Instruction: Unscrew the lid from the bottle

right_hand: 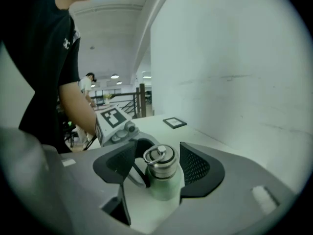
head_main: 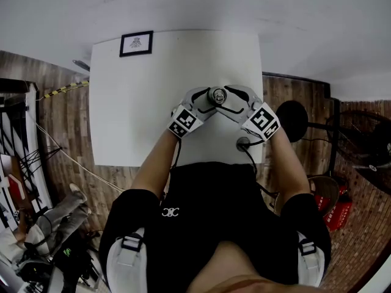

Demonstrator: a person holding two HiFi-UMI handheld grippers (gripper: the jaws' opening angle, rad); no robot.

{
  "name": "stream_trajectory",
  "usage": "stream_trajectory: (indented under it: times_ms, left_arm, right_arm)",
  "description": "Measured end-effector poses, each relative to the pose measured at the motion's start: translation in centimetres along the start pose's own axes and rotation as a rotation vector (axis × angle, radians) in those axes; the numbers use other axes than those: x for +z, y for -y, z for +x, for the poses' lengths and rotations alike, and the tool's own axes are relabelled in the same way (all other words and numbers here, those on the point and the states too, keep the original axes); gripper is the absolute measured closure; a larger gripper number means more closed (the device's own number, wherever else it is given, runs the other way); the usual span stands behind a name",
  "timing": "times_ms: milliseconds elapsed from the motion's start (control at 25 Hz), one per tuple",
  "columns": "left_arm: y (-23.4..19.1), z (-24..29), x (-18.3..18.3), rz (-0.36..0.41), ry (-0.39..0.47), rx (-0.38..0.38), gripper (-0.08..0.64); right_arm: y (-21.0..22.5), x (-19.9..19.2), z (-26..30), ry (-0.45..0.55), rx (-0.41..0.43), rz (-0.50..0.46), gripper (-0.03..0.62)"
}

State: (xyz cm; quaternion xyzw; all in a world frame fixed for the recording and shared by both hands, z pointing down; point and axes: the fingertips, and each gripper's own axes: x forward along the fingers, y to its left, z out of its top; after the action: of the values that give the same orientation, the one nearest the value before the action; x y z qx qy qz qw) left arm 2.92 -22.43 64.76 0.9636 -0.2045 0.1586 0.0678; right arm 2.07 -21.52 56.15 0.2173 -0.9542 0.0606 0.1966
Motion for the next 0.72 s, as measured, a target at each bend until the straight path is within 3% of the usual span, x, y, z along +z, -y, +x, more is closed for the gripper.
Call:
stream_trajectory:
  times_ms: [120,200,480,560,720]
  left_arm:
    - [0.0,0.1,0.0,0.000,-0.003,0.003,0.201]
    - [-0.1,0.2,-0.2,-0.003,-0.005,0.005,0.201]
    - [-0.6,0.2,-0.5,-0.007,-0.010,0.011,0.201]
    - [-0.6,0.2,-0.6,-0.010,-0.011,0.013,0.200]
    - [-0.5,0.2,-0.7,-0.009,-0.015,0.015,0.201]
  right_arm:
    - [0.4,1.8,-1.5,0.152,-0.176,0.151,0.332]
    - [1.0,1.9,-1.8,0.202,-0.325,0.212,0.333]
    - [1.9,0.3,-0.4,0.133,-0.668,0.237,0.333]
    - [2.4,-0.2,0.0,0.100,-0.720,0.213,0.333]
    - [2.3,-0.2,0.9,0.090,-0.704,0.220,0.333]
